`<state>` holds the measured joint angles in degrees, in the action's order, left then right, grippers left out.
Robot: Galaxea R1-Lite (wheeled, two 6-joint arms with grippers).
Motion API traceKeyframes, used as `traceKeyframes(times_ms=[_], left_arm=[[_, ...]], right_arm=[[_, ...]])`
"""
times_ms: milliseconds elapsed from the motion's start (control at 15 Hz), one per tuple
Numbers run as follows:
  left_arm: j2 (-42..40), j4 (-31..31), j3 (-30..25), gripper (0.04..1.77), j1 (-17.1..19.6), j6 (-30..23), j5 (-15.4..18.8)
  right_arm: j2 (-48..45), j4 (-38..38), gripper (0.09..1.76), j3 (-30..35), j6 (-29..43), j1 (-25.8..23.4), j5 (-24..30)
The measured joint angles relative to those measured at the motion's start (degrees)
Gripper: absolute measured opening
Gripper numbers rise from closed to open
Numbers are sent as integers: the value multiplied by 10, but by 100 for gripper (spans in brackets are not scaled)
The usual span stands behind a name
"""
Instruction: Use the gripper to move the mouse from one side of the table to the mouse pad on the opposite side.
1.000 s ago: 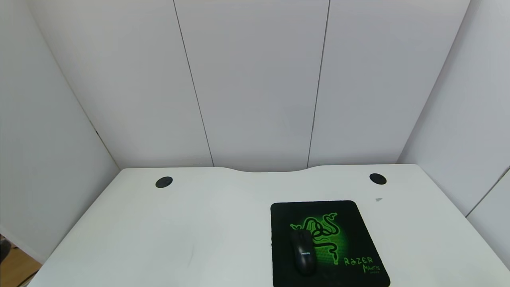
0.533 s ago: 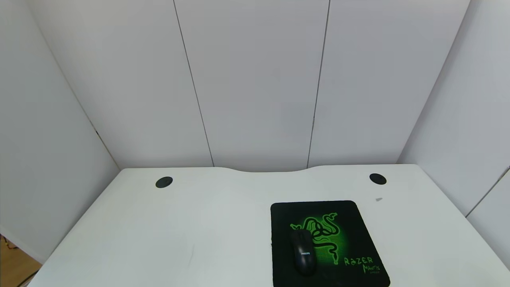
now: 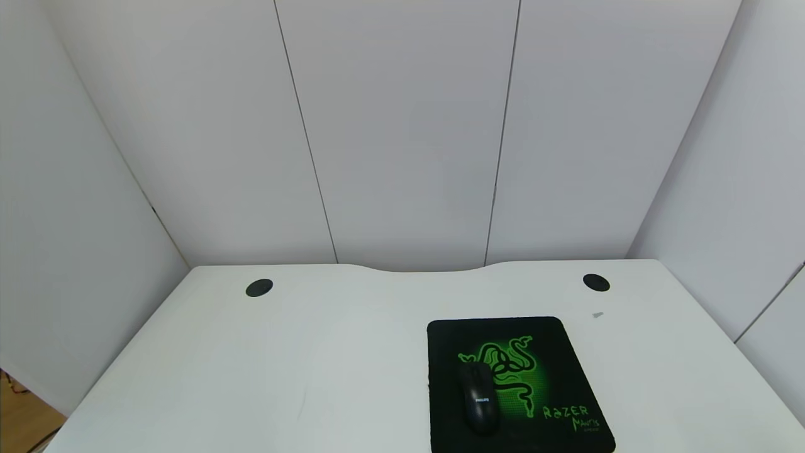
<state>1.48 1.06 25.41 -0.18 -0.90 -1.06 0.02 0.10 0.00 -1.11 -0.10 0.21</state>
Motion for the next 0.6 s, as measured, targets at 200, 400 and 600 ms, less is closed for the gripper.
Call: traceKeyframes(times_ms=[200, 400, 600], left_arm=[[-13, -31, -72, 172, 0, 15, -2], [-15, -84, -188, 172, 0, 38, -1], [-16, -18, -246, 172, 0, 45, 7]], right_arm=[[0, 0, 171, 0, 0, 0, 0], [0, 0, 171, 0, 0, 0, 0], [0, 0, 171, 0, 0, 0, 0]])
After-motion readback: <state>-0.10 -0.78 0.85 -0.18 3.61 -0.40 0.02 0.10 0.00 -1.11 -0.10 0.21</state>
